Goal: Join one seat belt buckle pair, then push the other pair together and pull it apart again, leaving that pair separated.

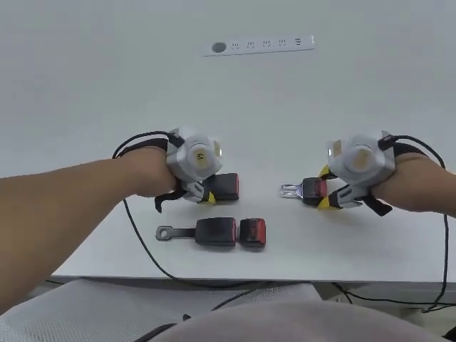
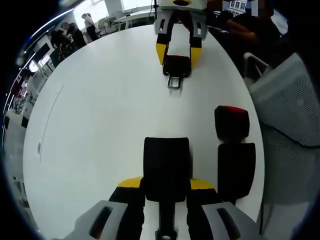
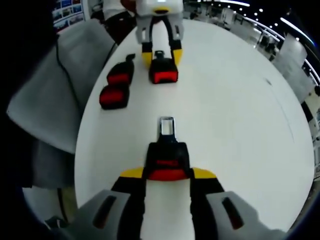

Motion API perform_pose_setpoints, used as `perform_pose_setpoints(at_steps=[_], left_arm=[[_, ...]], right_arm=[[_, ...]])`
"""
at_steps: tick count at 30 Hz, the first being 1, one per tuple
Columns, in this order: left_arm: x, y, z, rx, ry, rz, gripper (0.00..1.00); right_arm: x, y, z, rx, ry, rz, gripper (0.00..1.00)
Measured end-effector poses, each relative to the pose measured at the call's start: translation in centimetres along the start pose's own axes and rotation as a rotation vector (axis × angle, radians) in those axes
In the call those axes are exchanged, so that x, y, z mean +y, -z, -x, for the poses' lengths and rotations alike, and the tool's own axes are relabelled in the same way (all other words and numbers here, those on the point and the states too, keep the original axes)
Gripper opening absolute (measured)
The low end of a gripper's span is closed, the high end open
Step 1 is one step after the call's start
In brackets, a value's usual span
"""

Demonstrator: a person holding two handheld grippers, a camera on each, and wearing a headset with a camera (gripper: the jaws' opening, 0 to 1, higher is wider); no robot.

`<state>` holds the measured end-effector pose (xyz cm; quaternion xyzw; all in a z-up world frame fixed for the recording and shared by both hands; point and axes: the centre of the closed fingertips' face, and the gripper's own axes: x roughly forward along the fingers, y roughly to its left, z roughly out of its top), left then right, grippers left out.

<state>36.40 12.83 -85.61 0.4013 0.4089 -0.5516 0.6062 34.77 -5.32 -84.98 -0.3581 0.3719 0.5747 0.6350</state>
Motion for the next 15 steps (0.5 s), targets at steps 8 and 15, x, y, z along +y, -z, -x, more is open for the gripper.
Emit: perform_pose_setpoints(at_steps=[8, 15], left_arm=[[0.0, 0.0, 0.0, 0.003, -0.001, -0.002, 0.32], [0.0, -0.1, 0.0, 0.009, -0.003, -0.002, 0.32]], right_arm=[[-0.1, -2.3, -1.3, -0.016, 0.000, 0.011, 0.33], [-0.4, -4.1, -2.6, -0.021, -0.003, 0.021, 0.33]])
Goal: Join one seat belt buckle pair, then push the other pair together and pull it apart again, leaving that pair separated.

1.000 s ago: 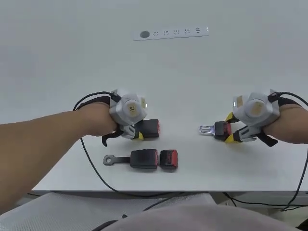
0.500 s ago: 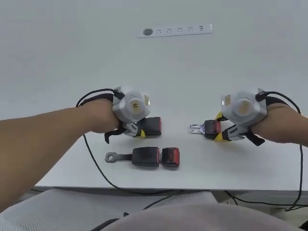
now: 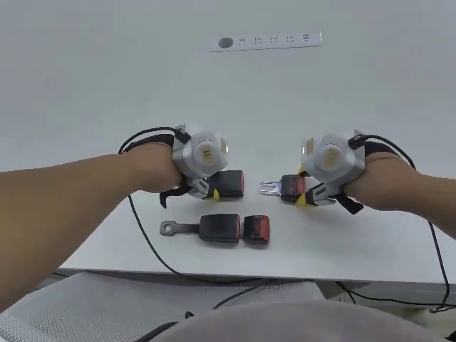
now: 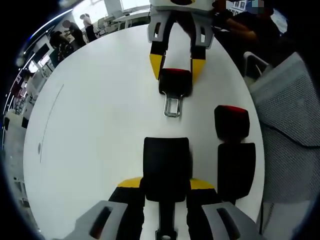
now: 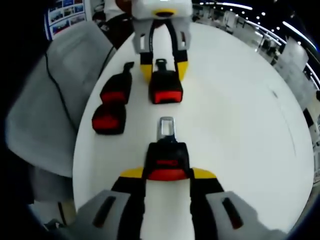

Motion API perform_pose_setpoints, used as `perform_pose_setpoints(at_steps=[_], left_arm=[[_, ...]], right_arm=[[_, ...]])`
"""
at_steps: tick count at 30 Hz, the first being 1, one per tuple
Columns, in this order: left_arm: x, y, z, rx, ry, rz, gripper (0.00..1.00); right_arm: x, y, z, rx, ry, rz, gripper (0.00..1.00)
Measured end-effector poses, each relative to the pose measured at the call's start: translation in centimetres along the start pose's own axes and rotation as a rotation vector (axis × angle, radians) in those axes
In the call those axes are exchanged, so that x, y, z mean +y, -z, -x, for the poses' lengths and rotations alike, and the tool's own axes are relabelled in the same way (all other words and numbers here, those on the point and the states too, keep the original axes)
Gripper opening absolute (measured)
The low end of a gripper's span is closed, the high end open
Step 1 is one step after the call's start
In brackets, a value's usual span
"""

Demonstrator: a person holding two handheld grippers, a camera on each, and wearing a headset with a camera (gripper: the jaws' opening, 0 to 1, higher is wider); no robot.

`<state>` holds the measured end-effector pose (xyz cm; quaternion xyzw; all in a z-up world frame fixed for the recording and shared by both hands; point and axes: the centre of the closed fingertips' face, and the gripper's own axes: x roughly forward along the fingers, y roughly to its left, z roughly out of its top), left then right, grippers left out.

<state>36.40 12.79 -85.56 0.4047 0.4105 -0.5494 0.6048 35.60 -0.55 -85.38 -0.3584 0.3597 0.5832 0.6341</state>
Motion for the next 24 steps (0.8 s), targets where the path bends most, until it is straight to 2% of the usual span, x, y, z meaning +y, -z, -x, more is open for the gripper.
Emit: perform_pose_setpoints(at_steps=[11, 24], left_arm=[[0.2, 0.1, -0.1, -0.011, 0.002, -0.006, 0.32], [0.1, 0.0, -0.1, -0.014, 0.011, -0.011, 0.32]], right_arm=[[-0.7, -1.6, -1.2, 0.003, -0.006, 0.005, 0.33], [-0.5, -2.8, -1.8, -0.001, -0.019, 0.024, 0.33]])
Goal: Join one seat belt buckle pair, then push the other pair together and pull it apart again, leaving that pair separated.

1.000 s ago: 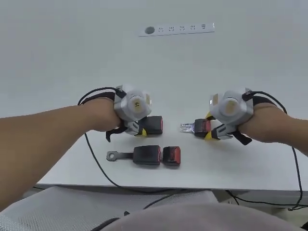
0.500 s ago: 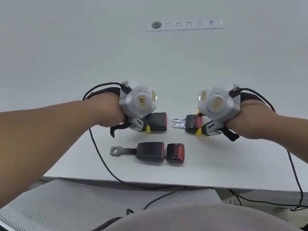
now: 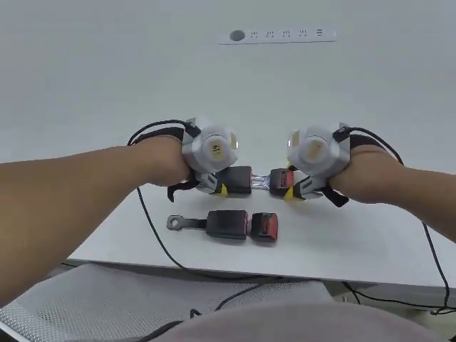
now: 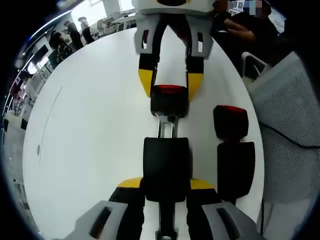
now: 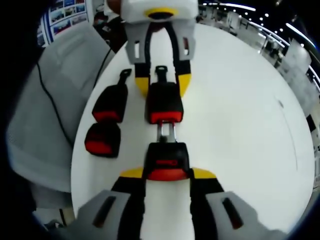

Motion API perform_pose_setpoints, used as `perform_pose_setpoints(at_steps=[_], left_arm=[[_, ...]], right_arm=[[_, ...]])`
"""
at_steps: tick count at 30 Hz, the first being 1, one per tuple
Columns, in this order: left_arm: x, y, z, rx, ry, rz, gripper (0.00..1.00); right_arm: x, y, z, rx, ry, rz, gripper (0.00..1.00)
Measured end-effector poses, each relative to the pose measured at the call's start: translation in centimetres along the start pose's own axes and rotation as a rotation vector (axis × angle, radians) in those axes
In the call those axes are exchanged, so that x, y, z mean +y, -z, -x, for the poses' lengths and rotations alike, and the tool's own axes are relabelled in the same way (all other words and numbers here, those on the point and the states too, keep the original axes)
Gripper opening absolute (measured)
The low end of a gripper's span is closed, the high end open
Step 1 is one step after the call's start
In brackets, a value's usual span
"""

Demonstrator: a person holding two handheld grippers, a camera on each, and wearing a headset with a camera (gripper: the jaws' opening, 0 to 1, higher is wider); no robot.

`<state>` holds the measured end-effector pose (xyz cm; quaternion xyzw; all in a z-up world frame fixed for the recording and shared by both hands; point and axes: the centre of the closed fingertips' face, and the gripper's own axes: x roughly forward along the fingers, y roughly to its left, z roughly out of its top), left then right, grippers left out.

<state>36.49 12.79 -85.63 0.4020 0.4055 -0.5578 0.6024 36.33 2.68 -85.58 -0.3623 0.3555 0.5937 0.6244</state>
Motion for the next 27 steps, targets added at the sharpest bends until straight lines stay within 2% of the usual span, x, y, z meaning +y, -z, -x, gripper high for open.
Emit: perform_pose_setpoints(at_steps=[9, 24, 26, 27], left_arm=[[0.0, 0.1, -0.2, -0.005, 0.007, -0.012, 0.32], [0.0, 0.1, -0.4, 0.000, 0.034, -0.027, 0.31], [0.0, 0.0, -0.4, -0.003, 0.037, -0.031, 0.31], [0.0, 0.0, -0.4, -0.001, 0.037, -0.034, 0.31]], right_arm=[[0.1, -1.1, -0.6, -0.027, -0.011, -0.001, 0.33], [0.1, -1.5, -0.8, -0.029, -0.007, -0.015, 0.30], [0.3, -2.3, -1.1, -0.047, -0.014, -0.020, 0.30], [0.3, -2.5, -1.3, -0.025, -0.002, 0.004, 0.30]])
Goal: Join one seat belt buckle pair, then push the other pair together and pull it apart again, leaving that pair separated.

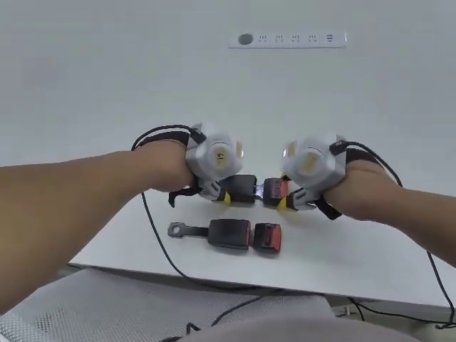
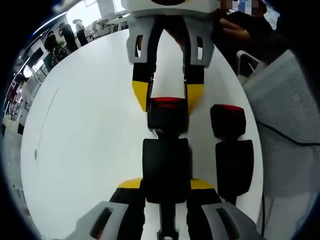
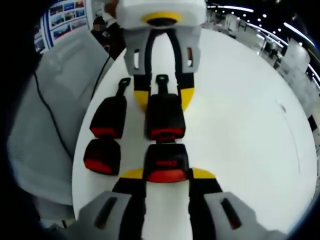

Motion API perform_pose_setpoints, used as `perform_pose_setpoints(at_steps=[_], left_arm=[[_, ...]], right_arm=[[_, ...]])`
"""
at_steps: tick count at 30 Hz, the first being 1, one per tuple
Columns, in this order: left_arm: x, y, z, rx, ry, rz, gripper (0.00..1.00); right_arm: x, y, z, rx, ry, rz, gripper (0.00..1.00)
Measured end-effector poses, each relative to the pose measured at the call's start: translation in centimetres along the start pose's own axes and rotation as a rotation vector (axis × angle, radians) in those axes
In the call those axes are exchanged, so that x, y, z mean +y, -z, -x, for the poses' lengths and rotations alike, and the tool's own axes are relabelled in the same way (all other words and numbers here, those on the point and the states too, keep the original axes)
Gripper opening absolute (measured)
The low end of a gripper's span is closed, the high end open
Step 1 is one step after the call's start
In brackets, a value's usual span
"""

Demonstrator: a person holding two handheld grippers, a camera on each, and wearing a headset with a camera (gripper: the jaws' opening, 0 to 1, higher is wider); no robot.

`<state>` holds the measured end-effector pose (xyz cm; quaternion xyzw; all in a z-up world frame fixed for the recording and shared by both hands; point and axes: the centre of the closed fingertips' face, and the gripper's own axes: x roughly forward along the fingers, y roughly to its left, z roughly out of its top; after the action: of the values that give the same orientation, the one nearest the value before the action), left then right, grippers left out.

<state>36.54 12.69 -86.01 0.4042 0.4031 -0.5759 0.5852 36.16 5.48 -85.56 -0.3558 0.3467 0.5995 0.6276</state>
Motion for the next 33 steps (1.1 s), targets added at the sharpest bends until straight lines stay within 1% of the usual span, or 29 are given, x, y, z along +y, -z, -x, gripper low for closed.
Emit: perform_pose_setpoints(at_steps=[1, 3, 5, 11, 22, 28, 32, 33], left_arm=[[0.0, 0.0, 0.0, 0.002, -0.002, 0.003, 0.31], [0.0, 0.0, 0.0, 0.005, -0.005, 0.004, 0.31], [0.0, 0.0, 0.0, 0.008, -0.005, 0.003, 0.31], [-0.2, -0.2, 0.2, 0.011, -0.008, 0.006, 0.31], [-0.2, 0.0, 0.1, 0.014, -0.014, 0.017, 0.32], [-0.2, -0.1, 0.2, 0.009, -0.012, 0.017, 0.32], [-0.2, -0.1, 0.2, 0.007, -0.008, 0.015, 0.32], [-0.2, 0.0, 0.2, 0.005, -0.008, 0.019, 0.32]], right_arm=[[0.1, -0.2, -0.2, -0.003, -0.002, -0.009, 0.30], [-0.2, -0.1, -0.2, 0.003, -0.007, -0.019, 0.30], [-0.1, 0.0, 0.0, -0.006, -0.010, -0.019, 0.30], [-0.1, -0.1, -0.1, -0.005, -0.012, -0.016, 0.30], [-0.1, 0.1, 0.0, -0.022, -0.007, -0.009, 0.32], [0.0, 0.5, 0.2, -0.015, -0.007, -0.006, 0.32], [0.0, 1.1, 0.6, -0.002, -0.005, -0.005, 0.32], [0.0, 1.1, 0.6, -0.009, -0.006, -0.006, 0.32]])
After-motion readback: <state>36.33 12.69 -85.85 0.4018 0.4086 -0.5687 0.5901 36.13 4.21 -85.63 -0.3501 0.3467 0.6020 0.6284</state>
